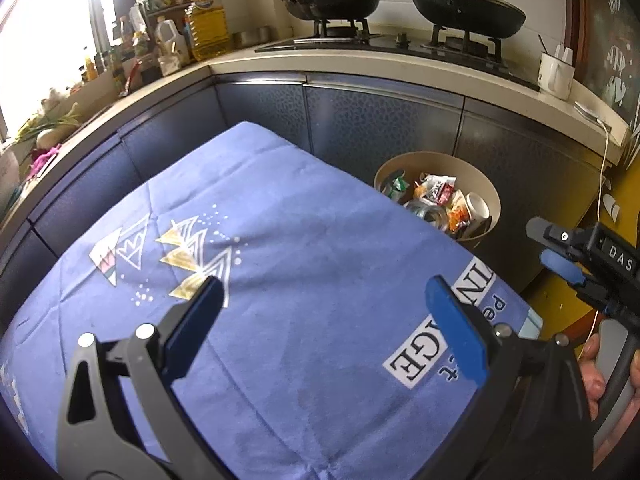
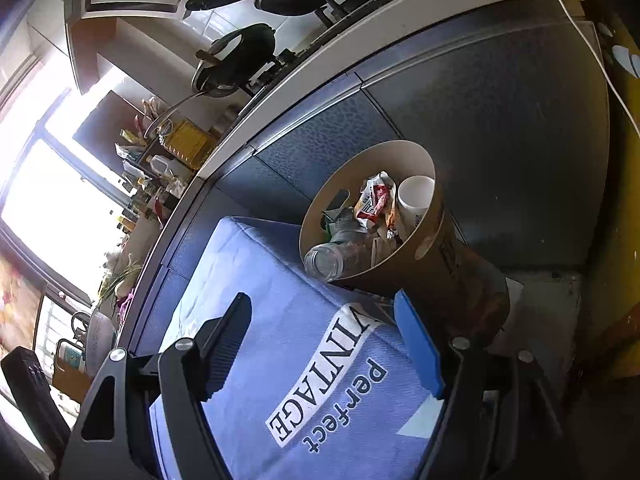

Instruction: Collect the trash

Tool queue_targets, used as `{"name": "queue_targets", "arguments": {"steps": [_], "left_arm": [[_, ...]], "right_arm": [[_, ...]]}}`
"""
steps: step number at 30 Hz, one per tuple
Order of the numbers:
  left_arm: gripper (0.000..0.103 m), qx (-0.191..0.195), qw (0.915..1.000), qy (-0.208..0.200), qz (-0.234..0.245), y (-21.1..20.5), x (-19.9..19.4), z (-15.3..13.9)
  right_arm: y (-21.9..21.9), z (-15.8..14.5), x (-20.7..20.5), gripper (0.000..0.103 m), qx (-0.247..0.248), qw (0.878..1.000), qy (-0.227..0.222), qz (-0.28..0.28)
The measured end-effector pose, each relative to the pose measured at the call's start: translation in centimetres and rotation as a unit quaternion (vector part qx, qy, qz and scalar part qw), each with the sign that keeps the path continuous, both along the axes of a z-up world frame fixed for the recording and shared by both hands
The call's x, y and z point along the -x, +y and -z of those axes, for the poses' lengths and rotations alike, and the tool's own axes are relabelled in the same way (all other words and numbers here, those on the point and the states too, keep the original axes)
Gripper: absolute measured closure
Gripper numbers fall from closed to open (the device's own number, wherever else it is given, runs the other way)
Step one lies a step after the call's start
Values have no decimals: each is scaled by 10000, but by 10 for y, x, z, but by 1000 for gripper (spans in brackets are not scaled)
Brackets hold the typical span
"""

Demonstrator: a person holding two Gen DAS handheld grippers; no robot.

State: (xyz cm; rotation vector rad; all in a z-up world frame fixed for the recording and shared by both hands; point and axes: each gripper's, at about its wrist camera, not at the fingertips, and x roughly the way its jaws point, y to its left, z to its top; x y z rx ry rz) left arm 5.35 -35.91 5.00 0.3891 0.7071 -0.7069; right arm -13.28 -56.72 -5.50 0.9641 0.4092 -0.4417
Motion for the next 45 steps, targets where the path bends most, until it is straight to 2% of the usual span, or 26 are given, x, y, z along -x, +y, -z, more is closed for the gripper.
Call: {"name": "queue_targets", "arguments": {"steps": [10, 18, 21, 26, 29, 31, 32, 33, 35, 38, 45], "left_arm": [[6, 77, 9999, -102, -8, 3, 4, -4], [6, 157, 9996, -133, -198, 13, 4, -8], [6, 168, 9994, -144, -250, 16, 3, -8], [6, 119, 9995, -145, -267, 21, 3, -6], [6, 98, 9994, -149, -303, 23, 3, -4], [6, 92, 9992, -178, -336, 27, 3, -3], [6, 90, 9992, -187, -346, 28, 3, -2], [6, 95, 9991, -188, -366, 30, 2, -1], [6, 126, 9990, -164, -404, 35, 0, 0], [6, 157, 9986, -126, -482, 42, -3, 2], [6, 368, 9978, -31, -549, 61, -7, 9]], "right_arm": [[4, -1, 0, 31, -22, 10000, -17, -9], [13, -8, -2, 31, 80, 10000, 2, -58], [17, -12, -4, 31, 199, 9998, 57, -78], [33, -22, -11, 31, 693, 9971, 264, -159], [41, -27, -13, 31, 1032, 9939, 384, -19], [49, -31, -13, 24, 1271, 9906, 486, 124], [53, -32, -12, 16, 1384, 9888, 509, 214], [56, -33, -12, 13, 1450, 9879, 479, 255], [64, -35, -12, 12, 1641, 9852, 438, 215], [71, -33, -16, 12, 1758, 9821, 663, 134], [82, -18, -11, 12, 1554, 9828, 964, 269]]}}
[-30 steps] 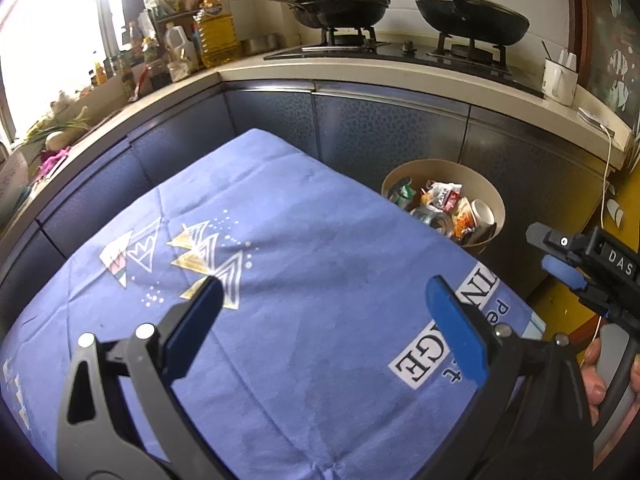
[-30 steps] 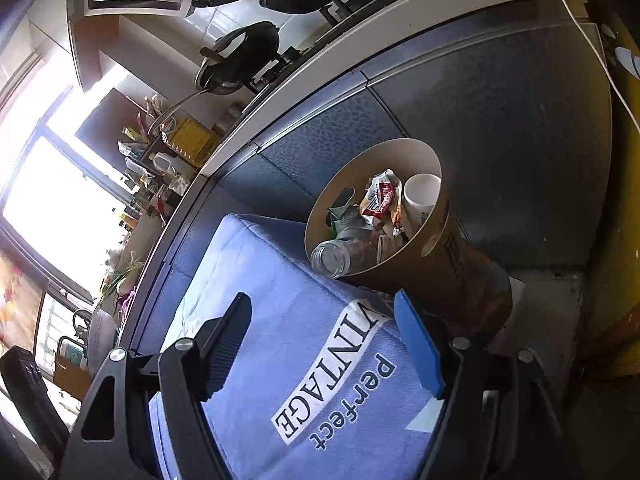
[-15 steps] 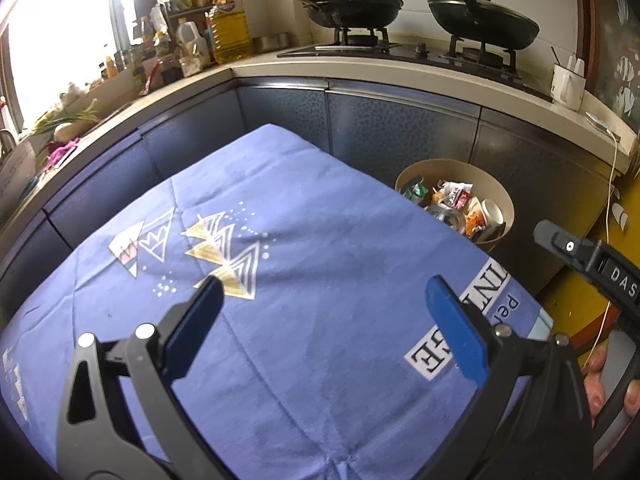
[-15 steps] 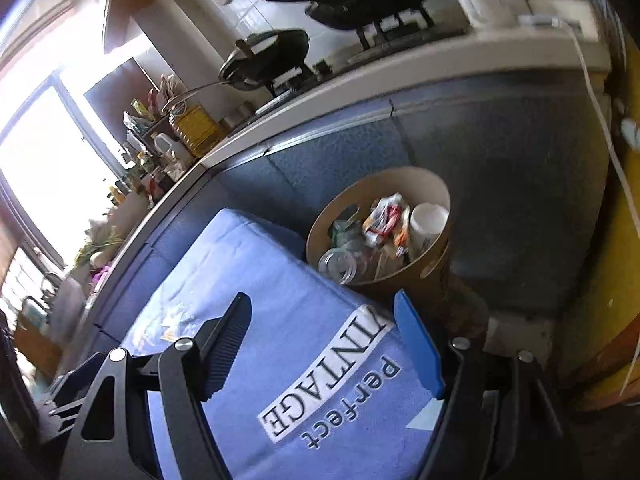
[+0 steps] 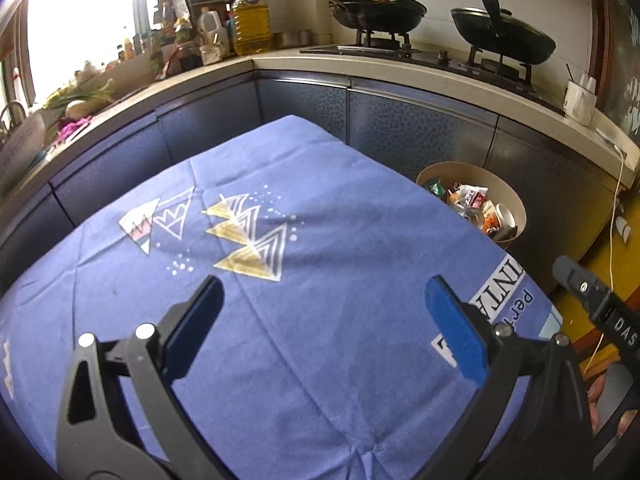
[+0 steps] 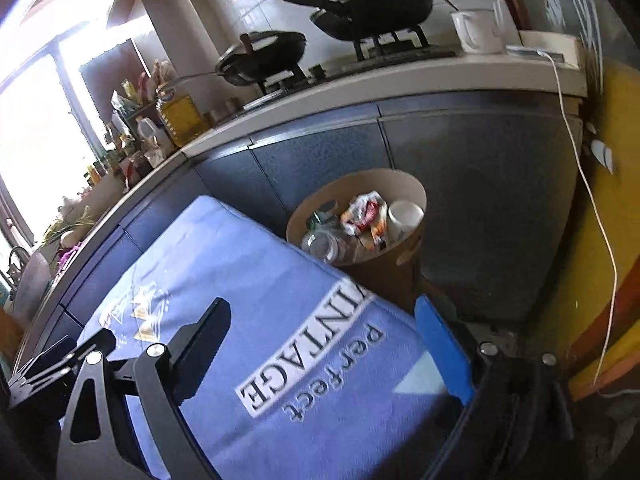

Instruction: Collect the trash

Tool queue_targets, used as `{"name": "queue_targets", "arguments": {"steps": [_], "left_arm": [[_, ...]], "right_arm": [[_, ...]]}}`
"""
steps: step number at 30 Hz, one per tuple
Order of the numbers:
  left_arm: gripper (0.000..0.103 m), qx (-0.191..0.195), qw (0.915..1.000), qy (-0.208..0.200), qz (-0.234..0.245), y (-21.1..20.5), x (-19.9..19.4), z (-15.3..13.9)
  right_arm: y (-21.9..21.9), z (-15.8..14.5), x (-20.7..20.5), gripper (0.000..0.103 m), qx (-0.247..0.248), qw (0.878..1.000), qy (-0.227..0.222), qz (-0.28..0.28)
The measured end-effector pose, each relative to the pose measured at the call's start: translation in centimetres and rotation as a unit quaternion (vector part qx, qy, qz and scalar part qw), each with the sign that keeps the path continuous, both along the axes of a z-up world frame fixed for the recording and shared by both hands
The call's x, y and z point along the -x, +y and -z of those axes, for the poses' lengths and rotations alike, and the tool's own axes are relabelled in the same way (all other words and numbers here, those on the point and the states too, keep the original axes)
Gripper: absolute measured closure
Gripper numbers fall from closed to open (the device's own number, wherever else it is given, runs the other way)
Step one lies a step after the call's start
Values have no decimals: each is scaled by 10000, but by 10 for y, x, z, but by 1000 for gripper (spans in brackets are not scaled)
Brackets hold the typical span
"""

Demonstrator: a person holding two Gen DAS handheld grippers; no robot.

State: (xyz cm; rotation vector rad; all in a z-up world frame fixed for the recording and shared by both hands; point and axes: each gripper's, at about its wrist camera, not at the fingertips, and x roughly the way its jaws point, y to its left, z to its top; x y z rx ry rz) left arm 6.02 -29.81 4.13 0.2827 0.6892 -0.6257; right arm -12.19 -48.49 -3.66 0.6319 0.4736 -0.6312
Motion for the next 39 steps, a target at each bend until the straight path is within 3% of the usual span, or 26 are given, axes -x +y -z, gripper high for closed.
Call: {"name": "queue_targets", "arguments": {"steps": [4, 9, 21, 39], "left_arm": [[6, 85, 10000, 27, 25, 10, 5, 7], [6, 120, 9997, 211, -12, 23, 8, 15], [6, 320, 9994, -83, 61, 32, 23, -21], [6, 11, 9991, -317, 267, 4, 45, -34]], "right_arm": [[16, 9, 7, 12, -140, 9998, 45, 149], [38, 5, 9, 12, 153, 9998, 89, 124], [40, -32, 12, 15, 212, 9993, -285, 104], [26, -36, 28, 18, 104, 9987, -451, 195]]}}
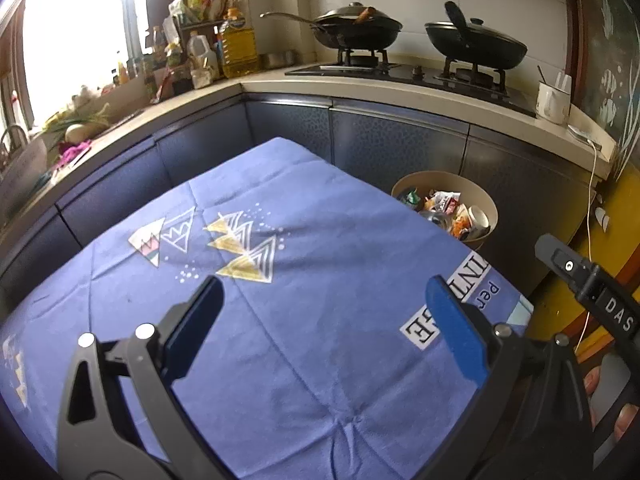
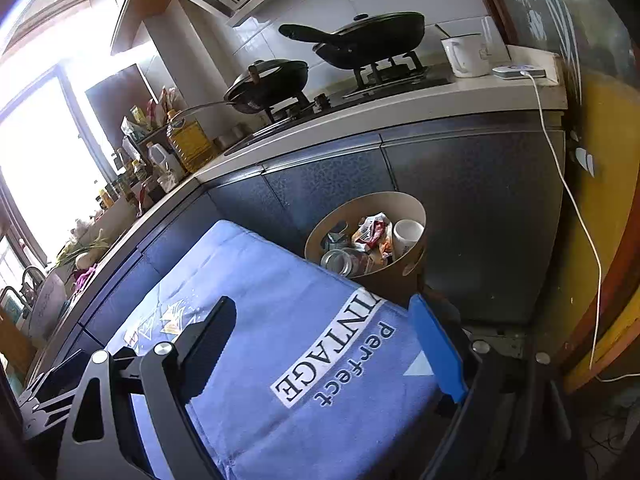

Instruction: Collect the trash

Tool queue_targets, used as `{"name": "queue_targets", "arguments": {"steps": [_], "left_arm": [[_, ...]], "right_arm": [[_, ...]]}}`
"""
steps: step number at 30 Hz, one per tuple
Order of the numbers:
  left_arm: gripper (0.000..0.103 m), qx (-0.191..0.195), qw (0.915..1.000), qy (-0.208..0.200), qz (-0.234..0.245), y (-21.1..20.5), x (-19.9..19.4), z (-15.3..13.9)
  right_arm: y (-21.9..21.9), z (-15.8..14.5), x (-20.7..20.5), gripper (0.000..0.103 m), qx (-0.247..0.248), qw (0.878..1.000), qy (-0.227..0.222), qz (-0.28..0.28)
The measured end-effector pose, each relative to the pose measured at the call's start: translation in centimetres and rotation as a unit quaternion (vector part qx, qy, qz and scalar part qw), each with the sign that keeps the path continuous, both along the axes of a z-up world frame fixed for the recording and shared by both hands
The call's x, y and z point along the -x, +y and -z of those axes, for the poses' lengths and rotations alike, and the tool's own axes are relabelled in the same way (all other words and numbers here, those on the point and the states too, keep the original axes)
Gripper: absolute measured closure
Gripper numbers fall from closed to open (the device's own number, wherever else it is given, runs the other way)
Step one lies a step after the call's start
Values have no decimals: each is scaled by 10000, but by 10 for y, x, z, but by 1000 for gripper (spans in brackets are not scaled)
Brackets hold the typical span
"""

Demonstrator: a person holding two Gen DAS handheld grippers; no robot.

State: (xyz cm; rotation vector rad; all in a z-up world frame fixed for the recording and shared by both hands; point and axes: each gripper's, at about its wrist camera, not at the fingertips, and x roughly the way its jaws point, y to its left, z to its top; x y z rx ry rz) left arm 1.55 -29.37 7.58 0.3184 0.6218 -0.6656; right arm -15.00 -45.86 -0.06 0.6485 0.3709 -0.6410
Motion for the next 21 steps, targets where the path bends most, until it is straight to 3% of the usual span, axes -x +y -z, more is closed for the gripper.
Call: {"name": "queue_targets", "arguments": {"steps": [21], "left_arm": [[6, -228, 9996, -53, 165, -70, 31, -1]], "right_arm": [[-60, 9, 35, 18, -182, 9998, -19, -74]]}}
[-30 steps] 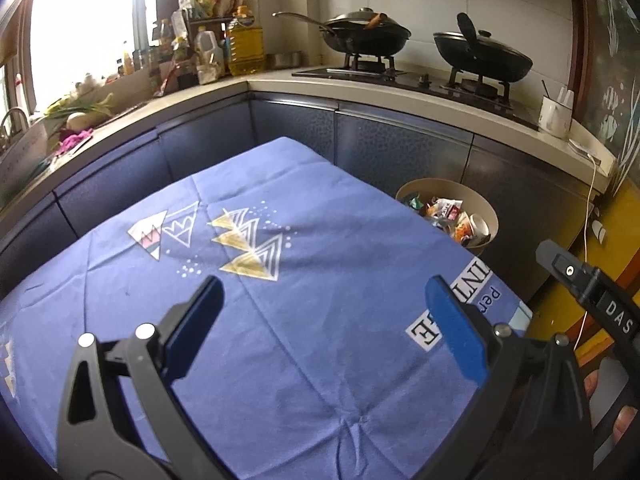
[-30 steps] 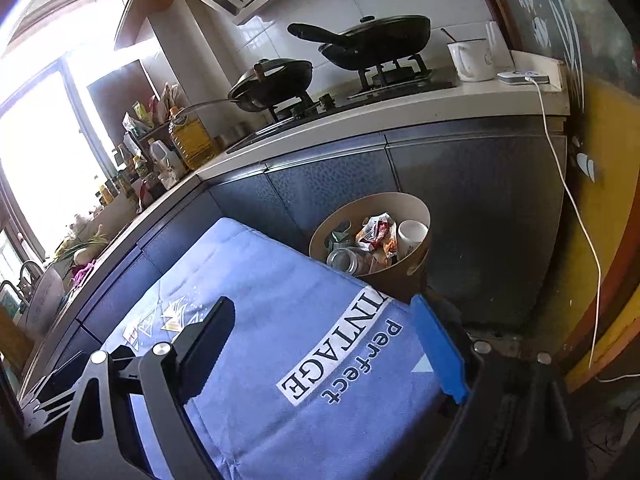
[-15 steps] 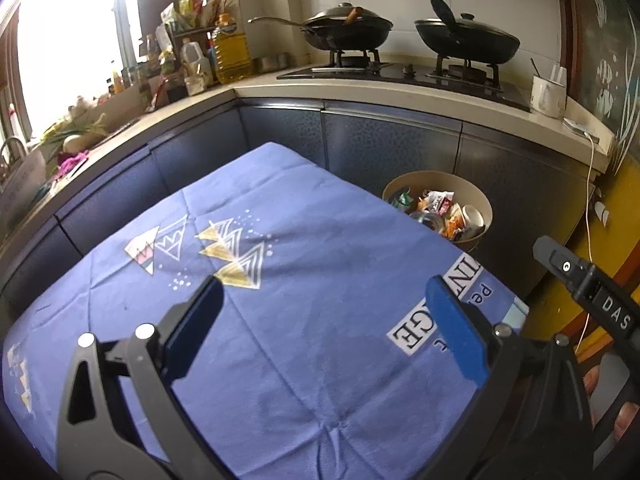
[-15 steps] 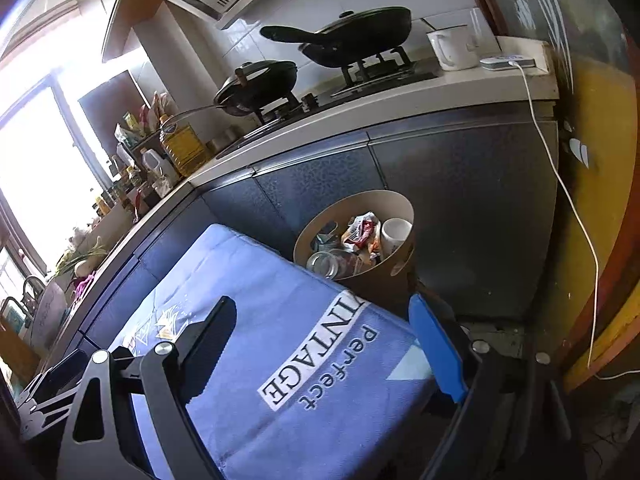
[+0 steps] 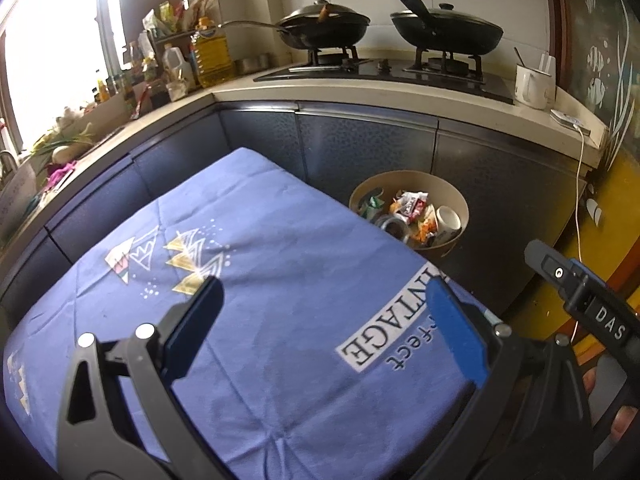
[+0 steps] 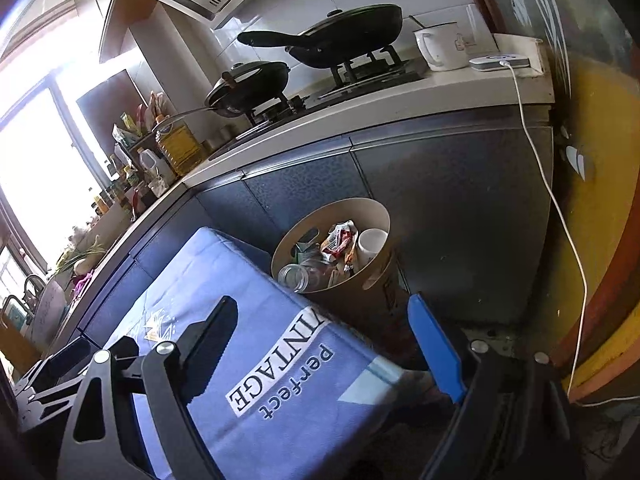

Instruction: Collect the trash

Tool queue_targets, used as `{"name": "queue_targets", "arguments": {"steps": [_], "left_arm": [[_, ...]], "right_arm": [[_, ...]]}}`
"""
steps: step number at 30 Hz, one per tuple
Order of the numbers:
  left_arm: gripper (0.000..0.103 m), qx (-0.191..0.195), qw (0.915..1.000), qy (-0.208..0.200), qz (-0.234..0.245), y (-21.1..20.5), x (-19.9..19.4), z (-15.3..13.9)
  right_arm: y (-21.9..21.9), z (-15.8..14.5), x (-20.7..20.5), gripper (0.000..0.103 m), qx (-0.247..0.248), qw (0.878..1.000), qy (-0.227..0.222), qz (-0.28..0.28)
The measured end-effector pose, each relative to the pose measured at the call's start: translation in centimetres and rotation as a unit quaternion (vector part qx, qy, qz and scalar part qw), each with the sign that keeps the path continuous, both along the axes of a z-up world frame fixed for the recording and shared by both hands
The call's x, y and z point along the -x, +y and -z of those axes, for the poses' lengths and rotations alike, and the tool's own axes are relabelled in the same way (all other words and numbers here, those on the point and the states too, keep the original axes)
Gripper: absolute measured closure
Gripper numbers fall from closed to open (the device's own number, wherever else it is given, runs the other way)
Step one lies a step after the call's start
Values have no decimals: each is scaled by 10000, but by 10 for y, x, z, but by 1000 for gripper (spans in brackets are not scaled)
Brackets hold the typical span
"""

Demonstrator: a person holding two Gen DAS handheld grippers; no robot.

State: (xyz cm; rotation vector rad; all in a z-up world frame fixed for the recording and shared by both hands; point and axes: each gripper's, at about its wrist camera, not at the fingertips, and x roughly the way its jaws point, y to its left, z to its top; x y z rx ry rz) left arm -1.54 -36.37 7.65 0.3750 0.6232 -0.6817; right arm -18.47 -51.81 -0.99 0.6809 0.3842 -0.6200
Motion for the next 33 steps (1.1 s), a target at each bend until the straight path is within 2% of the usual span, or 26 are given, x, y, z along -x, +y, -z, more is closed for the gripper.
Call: {"name": "queue_targets", "arguments": {"steps": [13, 33], "left_arm": [[6, -226, 9996, -93, -133, -17, 3, 8], [6, -209, 9997, -30, -149, -17, 2, 9]], "right_arm": [[-14, 9, -4, 19, -158, 9997, -50, -200], [-13, 7, -7, 20, -178, 9993, -107, -305]]}}
